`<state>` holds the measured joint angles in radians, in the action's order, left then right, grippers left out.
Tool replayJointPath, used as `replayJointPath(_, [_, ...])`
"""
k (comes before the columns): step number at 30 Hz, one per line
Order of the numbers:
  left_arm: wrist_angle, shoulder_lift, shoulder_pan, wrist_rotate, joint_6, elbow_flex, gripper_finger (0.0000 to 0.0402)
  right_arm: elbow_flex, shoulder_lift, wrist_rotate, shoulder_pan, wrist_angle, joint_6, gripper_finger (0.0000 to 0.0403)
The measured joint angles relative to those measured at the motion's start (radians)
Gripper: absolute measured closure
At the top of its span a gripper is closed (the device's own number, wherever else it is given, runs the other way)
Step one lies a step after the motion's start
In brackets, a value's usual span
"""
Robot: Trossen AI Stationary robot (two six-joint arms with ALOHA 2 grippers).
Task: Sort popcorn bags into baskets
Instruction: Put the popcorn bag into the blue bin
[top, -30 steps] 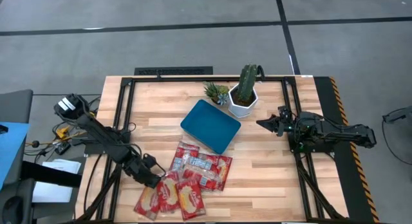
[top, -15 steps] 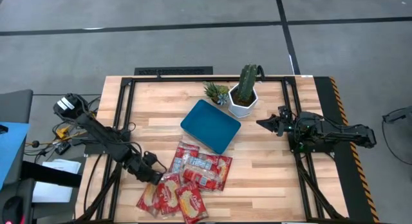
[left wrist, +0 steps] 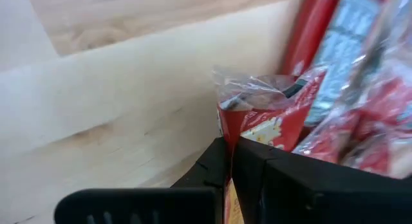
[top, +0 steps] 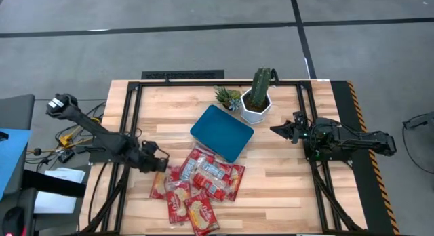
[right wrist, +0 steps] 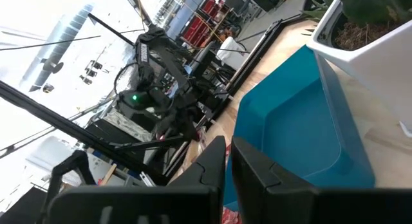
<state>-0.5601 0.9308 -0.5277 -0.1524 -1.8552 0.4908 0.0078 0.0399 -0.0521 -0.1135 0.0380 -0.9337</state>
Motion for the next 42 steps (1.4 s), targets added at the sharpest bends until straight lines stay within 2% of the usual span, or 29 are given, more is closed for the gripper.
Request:
replayJointPath(8, [-0.021,-0.099,0.115,-0.025,0.080,0.002,0.0401,0.000,0.000,0.000,0.000,0.000,0.000,0.0351])
replayJointPath(17, [0.020,-0.148,0.274,-0.069,0.227,0.003,0.0401,0.000,0.000,-0.001,0.000,0.000,0.001,0.0351])
replayJointPath(23, [0.177,-0.148,0.370,-0.041,0.335,0.003,0.0401,0.000,0.000,-0.002,0.000,0.000,0.001,0.0351])
replayJointPath(33, [0.438,-0.143,0.504,-0.008,0.411,0.005,0.0401,0.000,0.000,-0.002,0.000,0.000,0.003,0.0351])
replayJointPath(38, [0.405,-0.140,0.583,-0.001,0.511,0.095,0.0401,0.000,0.000,-0.003,0.000,0.000,0.007,0.0351])
replayJointPath(42, [0.331,-0.093,0.659,0.011,0.637,0.215,0.0402,0.000,0.000,-0.018,0.000,0.000,0.025,0.0351])
